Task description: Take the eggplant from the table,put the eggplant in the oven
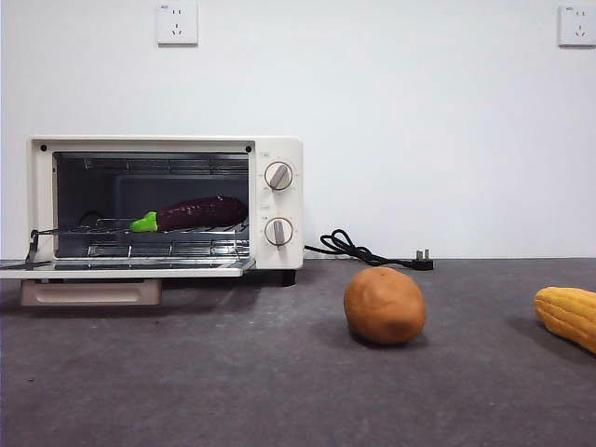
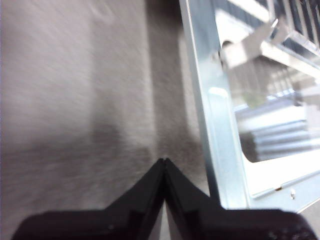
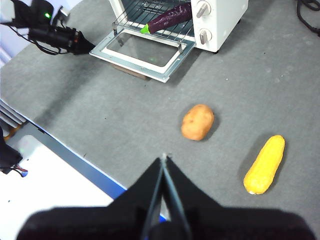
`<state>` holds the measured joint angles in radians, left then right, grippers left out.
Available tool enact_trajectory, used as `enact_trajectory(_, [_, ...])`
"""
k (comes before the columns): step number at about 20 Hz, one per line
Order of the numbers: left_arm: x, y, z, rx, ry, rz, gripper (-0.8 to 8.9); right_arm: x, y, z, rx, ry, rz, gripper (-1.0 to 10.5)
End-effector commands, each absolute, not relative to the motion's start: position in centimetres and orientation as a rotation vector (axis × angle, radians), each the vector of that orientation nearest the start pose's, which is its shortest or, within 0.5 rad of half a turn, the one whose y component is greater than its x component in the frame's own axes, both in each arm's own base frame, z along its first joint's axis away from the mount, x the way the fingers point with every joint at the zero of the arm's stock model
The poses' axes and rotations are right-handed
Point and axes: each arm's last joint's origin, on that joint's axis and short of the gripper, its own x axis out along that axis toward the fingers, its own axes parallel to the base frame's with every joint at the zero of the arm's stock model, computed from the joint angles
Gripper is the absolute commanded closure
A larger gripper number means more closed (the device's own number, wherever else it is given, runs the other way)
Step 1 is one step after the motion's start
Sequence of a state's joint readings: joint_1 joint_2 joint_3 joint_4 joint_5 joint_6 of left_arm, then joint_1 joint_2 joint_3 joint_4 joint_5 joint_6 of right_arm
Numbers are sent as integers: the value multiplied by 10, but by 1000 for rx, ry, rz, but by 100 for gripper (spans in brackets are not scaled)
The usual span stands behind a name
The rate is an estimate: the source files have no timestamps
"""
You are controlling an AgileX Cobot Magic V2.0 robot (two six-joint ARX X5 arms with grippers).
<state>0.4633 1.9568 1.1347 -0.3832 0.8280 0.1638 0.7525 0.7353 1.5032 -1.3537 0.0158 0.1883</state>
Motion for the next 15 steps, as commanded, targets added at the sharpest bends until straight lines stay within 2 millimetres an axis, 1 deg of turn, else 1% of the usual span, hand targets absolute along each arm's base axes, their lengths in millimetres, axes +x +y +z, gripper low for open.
enact_trajectory(1, [336,135,119,-591,942,-425,821,28,26,436,-45,654,644,957])
enact_trajectory(3, [339,129,119,-580,940,-445,821,29,26,436,-44,655,643,957])
enact_trajectory(6, [340,125,122,-623,892,-536,821,29,26,436,-45,655,641,957])
enact_trajectory(11, [339,126,126,-692,825,-639,821,29,26,436,-48,651,628,957])
enact_trajectory(15, [344,130,137,-742,774,-684,821,29,26,436,-49,651,628,957])
